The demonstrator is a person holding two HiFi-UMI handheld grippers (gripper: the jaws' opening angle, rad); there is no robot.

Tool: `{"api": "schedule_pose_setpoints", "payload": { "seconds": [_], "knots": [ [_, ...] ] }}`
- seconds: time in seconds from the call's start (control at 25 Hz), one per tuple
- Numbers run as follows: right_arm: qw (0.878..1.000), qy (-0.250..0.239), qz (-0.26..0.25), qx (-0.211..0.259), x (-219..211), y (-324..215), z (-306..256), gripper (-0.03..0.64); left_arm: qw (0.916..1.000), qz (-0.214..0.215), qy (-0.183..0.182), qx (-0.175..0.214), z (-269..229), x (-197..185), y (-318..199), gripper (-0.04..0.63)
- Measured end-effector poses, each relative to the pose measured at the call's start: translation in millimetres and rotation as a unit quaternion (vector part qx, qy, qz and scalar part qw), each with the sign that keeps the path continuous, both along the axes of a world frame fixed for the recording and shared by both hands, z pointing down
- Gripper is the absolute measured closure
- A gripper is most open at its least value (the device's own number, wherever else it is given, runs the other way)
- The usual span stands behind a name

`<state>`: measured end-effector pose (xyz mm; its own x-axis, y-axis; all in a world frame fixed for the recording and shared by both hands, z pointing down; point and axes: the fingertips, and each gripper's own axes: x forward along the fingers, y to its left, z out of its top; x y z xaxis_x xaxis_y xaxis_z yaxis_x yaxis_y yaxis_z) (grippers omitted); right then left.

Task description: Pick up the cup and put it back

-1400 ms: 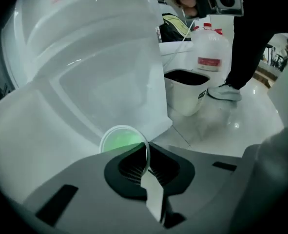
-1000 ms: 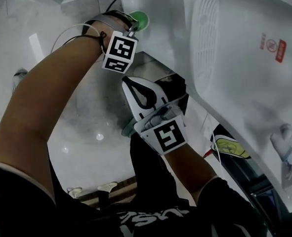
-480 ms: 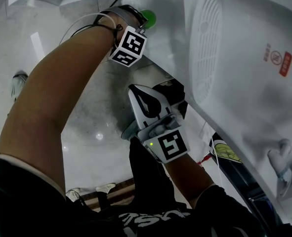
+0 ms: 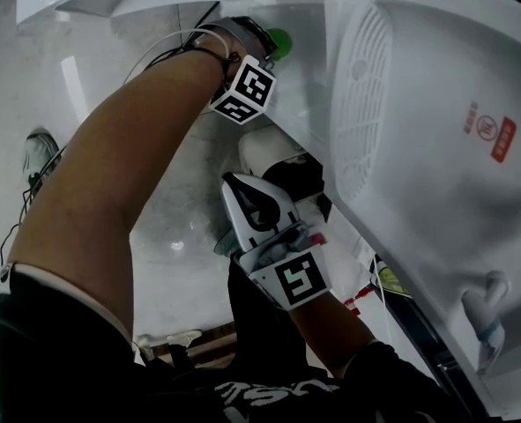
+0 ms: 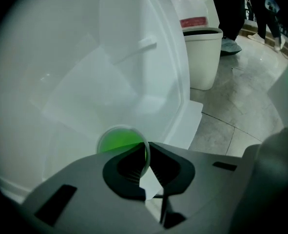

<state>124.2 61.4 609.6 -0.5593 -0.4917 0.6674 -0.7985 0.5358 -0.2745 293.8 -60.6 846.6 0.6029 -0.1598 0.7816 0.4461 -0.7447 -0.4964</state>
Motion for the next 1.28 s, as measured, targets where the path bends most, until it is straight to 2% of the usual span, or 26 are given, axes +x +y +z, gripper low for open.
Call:
{"api": "schedule_pose_setpoints", "payload": {
  "seconds": [0.2, 0.24, 0.28, 0.44, 0.56, 0.68, 0.84, 1.04, 1.2, 1.28],
  "knots": [
    [1.000, -0.003, 0.000, -0.011, 2.2, 1.2, 1.4, 0.584, 0.9997, 0.006, 0.015, 0.021, -5.9, 10.1, -2.8, 0.575],
    [1.000, -0.004, 0.000, -0.011, 2.2, 0.4, 1.3, 0.584, 0.9995, 0.007, 0.020, 0.022, -8.5, 12.7, -3.0, 0.553],
    [1.000, -0.005, 0.000, -0.011, 1.8, -0.7, 1.0, 0.584, 0.9994, 0.006, 0.024, 0.023, -10.6, 15.3, -3.6, 0.501],
    [1.000, -0.010, -0.004, -0.012, -2.8, -2.8, 0.3, 0.584, 0.9990, -0.006, 0.038, 0.024, -16.7, 19.7, -9.0, 0.406],
    [1.000, -0.008, -0.010, -0.014, -4.9, -3.2, 0.5, 0.584, 0.9981, -0.020, 0.053, 0.025, -22.8, 15.9, -12.8, 0.374],
    [1.000, -0.007, -0.011, -0.013, -6.7, -5.7, -2.3, 0.584, 0.9964, -0.037, 0.074, 0.016, -34.9, 4.6, -12.6, 0.371],
    [1.000, -0.005, -0.013, -0.003, -10.2, -10.9, -16.6, 0.584, 0.9942, -0.060, 0.089, -0.007, -57.1, -26.4, -1.7, 0.371],
    [1.000, -0.002, -0.022, 0.018, -18.2, -13.4, -56.7, 0.584, 0.9919, -0.103, 0.068, -0.032, -91.1, -89.3, 13.2, 0.376],
    [0.999, -0.003, -0.034, 0.040, -27.9, -14.4, -97.9, 0.584, 0.9841, -0.166, 0.047, -0.044, -130.2, -159.1, 17.6, 0.433],
    [0.998, 0.001, -0.043, 0.035, -35.4, -6.5, -122.9, 0.584, 0.9759, -0.199, 0.050, -0.074, -162.3, -188.7, 31.6, 0.492]
  ]
}}
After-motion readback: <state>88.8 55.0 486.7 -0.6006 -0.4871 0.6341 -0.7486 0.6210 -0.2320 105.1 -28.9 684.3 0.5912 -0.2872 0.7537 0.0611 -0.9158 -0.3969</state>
